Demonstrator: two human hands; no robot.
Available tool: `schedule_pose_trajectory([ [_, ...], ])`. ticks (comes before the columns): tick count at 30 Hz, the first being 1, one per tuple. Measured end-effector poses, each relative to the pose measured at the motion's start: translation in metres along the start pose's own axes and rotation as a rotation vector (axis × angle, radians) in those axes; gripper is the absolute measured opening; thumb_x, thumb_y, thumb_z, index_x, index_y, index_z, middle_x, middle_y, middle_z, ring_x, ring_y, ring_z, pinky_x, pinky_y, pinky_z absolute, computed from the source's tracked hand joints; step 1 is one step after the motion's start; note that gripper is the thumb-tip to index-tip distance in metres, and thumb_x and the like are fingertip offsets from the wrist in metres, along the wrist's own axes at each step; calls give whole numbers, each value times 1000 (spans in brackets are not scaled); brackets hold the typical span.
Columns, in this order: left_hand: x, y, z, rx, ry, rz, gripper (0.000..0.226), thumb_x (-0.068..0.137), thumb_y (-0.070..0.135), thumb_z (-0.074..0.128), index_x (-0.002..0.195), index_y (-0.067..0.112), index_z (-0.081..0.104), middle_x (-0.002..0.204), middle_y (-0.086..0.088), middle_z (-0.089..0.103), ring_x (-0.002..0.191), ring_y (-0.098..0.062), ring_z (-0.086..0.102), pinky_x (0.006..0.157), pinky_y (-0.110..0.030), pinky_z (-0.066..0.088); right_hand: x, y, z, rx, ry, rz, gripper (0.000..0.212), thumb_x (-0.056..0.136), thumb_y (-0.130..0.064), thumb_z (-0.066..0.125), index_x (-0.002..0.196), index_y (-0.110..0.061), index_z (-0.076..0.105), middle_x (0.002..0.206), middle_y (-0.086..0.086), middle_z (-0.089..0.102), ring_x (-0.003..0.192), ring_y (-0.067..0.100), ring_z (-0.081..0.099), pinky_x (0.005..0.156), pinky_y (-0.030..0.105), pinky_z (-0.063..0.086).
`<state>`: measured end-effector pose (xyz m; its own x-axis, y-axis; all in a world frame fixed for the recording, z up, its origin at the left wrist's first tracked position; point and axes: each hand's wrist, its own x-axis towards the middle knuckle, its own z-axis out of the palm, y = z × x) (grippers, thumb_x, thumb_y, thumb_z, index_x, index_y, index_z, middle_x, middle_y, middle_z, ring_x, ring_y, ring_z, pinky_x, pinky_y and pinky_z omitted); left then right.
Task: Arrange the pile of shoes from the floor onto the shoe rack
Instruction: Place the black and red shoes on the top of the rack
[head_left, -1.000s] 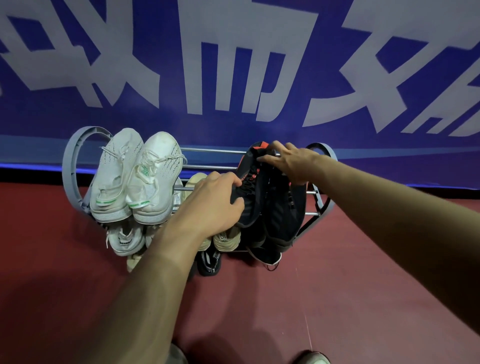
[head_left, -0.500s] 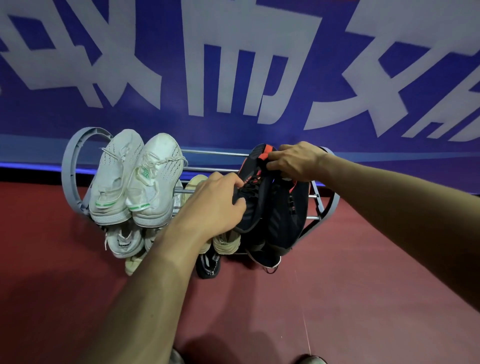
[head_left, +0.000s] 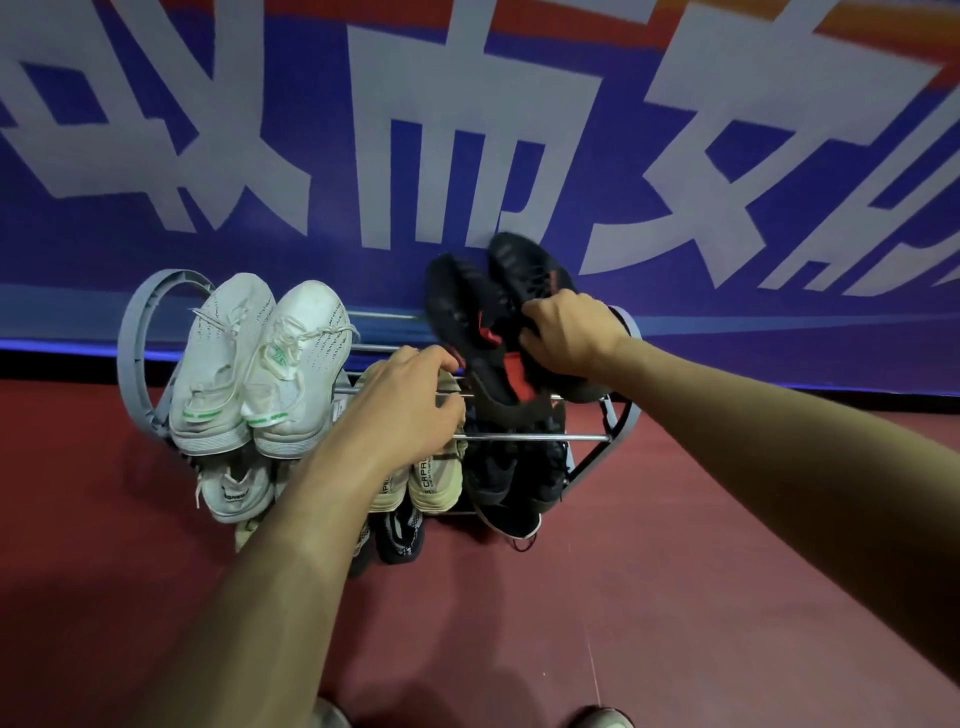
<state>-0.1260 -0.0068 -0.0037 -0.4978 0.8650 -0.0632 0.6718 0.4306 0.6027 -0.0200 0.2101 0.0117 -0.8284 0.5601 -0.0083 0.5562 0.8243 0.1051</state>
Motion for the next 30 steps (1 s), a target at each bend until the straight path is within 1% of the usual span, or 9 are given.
schedule_pose_trajectory([
  [4,0,-4,0,5,-17,-2,41,93,35,57,133,29,53,135,0,52,129,-23,48,108,-43,42,-1,-8,14,223,-3,255,31,97,-30,49,102,-3,64,101,23,67,90,42,66,68,35,46],
  [8,2,-9,3,21,-27,-1,40,93,34,57,133,30,54,133,0,52,128,-23,47,106,-41,43,-5,-7,42,407,-127,411,34,96,-31,49,89,-2,65,66,14,71,52,26,70,55,36,61],
  [9,2,-10,3,23,-30,-1,40,93,34,57,132,30,54,132,0,52,127,-23,47,105,-41,43,-6,-7,49,416,-145,429,35,94,-32,50,87,-1,65,65,14,70,51,27,70,53,36,61],
  [15,5,-15,5,64,-56,-4,39,93,35,58,131,29,54,129,-1,52,125,-24,47,105,-41,42,-19,-7,68,274,-55,387,36,96,-39,50,102,-5,60,102,23,67,89,42,65,66,36,42],
  [21,5,-14,9,89,-91,-9,40,93,36,57,132,28,55,128,-3,53,126,-26,48,106,-44,42,-94,-29,66,279,252,197,19,95,-38,49,98,-18,47,94,4,62,74,36,62,57,36,39],
  [24,2,-12,15,104,-109,8,40,93,34,58,132,25,54,128,-4,54,125,-27,50,106,-45,43,-132,-42,88,182,17,116,21,92,-42,46,97,-24,52,94,2,68,82,37,66,62,39,50],
  [26,-1,-10,20,120,-135,15,40,92,31,58,131,23,55,128,-6,56,124,-27,51,106,-45,42,-140,-43,108,166,-198,138,30,90,-40,46,116,-25,51,110,5,64,93,38,66,68,40,50],
  [28,-4,-12,25,136,-160,20,41,90,32,59,130,22,56,126,-6,57,123,-28,53,104,-46,44,-138,-40,126,162,-394,205,55,90,-35,48,143,-30,34,132,10,50,103,39,64,71,42,45],
  [30,-5,-14,27,150,-176,28,40,91,33,60,129,22,57,125,-5,59,120,-26,55,102,-45,46,-130,-36,140,154,-497,239,77,91,-31,51,155,-38,9,151,17,27,109,40,63,77,44,47],
])
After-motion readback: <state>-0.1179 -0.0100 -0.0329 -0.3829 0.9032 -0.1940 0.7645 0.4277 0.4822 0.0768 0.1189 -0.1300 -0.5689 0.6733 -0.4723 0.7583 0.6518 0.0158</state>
